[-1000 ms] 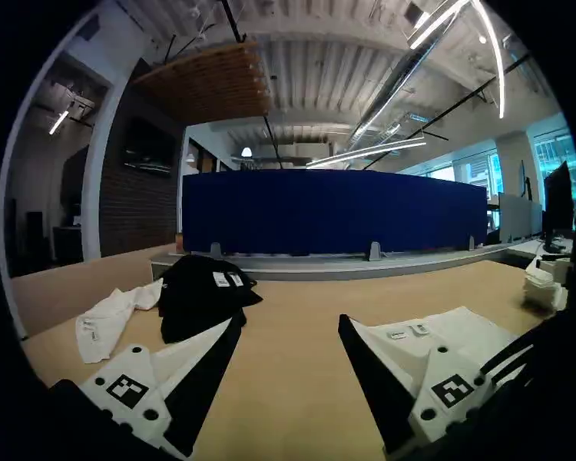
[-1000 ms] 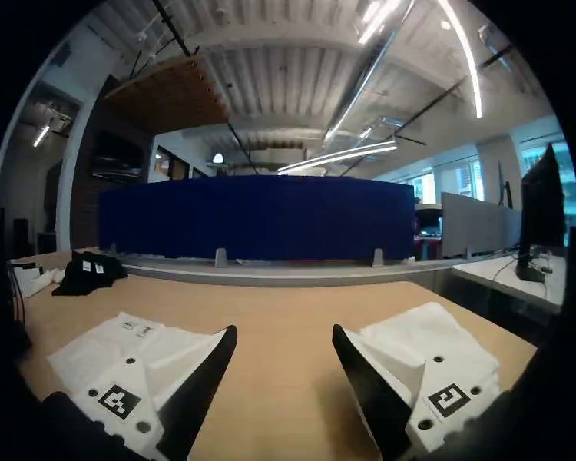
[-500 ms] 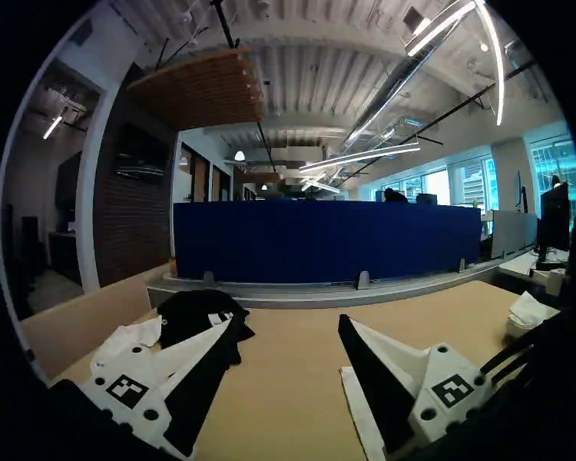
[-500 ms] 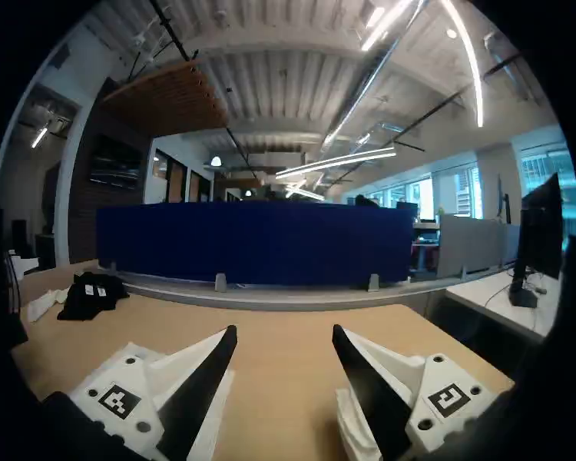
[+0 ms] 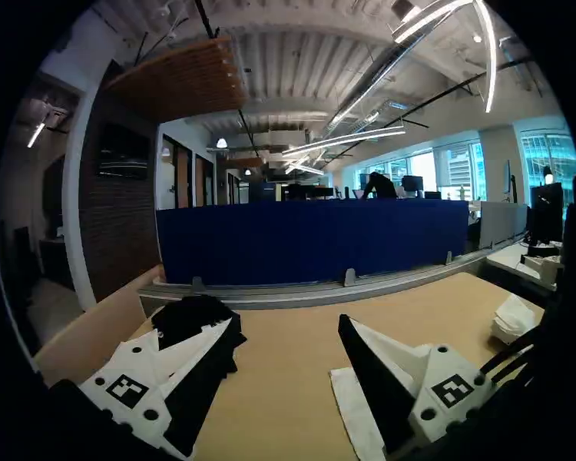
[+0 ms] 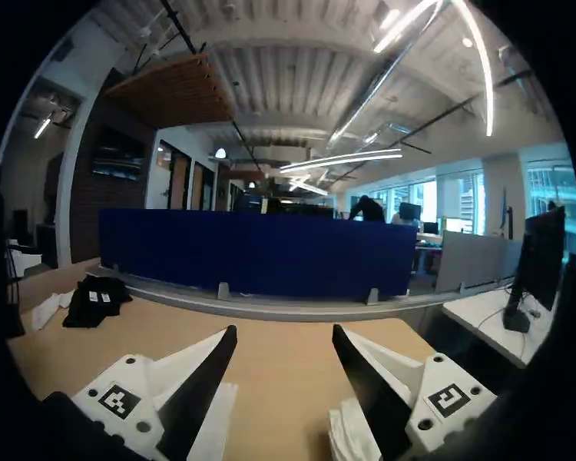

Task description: Fold towel

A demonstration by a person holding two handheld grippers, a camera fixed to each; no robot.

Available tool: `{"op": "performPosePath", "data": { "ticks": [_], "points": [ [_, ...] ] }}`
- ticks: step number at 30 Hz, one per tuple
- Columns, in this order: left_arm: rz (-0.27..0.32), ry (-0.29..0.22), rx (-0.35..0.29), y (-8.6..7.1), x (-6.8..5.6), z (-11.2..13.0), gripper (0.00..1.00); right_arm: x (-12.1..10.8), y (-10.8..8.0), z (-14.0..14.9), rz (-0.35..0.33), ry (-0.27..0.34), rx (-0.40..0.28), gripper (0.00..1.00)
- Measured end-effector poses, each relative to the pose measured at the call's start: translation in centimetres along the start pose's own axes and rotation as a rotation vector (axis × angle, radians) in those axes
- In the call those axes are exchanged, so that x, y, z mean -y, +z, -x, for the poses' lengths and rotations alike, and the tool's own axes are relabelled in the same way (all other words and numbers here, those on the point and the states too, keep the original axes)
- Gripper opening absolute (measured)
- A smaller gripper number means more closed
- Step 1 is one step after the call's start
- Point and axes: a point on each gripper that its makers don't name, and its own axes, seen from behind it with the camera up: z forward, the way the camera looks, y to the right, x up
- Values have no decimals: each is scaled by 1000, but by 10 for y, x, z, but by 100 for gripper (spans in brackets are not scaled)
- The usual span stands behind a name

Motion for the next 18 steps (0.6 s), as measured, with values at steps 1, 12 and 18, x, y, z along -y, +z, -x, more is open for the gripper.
{"op": "performPosePath", "data": {
  "ticks": [1,12,18],
  "points": [
    [16,5,11,1,-4,0,94,3,0,-1,-12,-10,10,96],
    [161,45,105,1,-28,8,94,47,-6,-2,-199,-117,111,96],
    [254,69,140,-1,-48,13,94,66,-11,5,-281,-155,166,96]
  ]
}}
